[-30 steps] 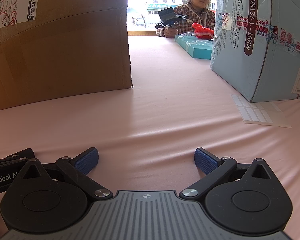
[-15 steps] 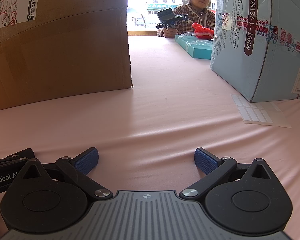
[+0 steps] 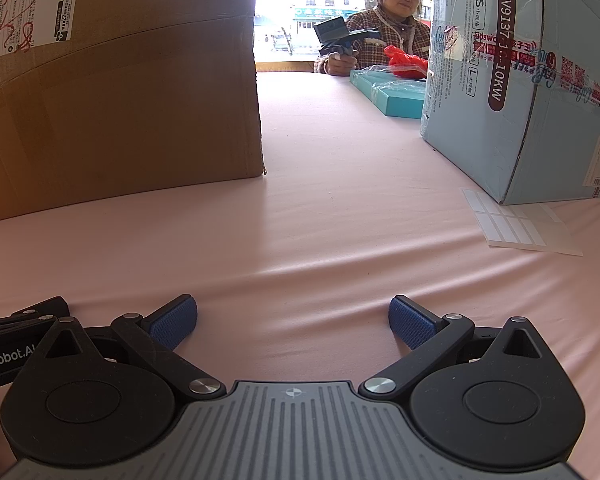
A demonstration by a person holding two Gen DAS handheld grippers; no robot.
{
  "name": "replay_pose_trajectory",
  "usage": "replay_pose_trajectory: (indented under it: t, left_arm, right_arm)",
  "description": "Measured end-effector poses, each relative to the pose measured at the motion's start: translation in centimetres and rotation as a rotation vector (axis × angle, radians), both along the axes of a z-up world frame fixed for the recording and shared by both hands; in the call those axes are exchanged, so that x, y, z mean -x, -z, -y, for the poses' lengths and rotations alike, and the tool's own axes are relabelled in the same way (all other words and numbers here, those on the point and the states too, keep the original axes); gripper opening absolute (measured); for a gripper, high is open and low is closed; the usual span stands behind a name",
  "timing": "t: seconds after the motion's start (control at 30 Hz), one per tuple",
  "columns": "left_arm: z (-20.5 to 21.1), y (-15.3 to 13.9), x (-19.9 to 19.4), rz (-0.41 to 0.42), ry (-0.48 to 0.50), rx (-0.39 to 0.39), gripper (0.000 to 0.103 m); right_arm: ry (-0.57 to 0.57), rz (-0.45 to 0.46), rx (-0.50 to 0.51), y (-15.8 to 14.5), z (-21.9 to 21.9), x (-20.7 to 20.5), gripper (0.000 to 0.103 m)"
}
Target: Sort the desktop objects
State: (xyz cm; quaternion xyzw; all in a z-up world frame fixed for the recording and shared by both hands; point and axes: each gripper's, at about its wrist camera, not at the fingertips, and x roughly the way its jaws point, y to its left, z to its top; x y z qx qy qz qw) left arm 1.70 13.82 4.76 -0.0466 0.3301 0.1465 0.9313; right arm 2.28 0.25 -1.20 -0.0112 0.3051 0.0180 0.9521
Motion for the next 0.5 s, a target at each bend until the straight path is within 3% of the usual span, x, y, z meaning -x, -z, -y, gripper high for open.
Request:
replay_pose_trajectory:
  t: [0.5]
  left_arm:
    - [0.04, -0.04, 0.11, 0.002, 0.001, -0.002, 0.103]
  right_arm:
    - [0.000, 0.000, 0.000, 0.02, 0.05, -0.06, 0.103]
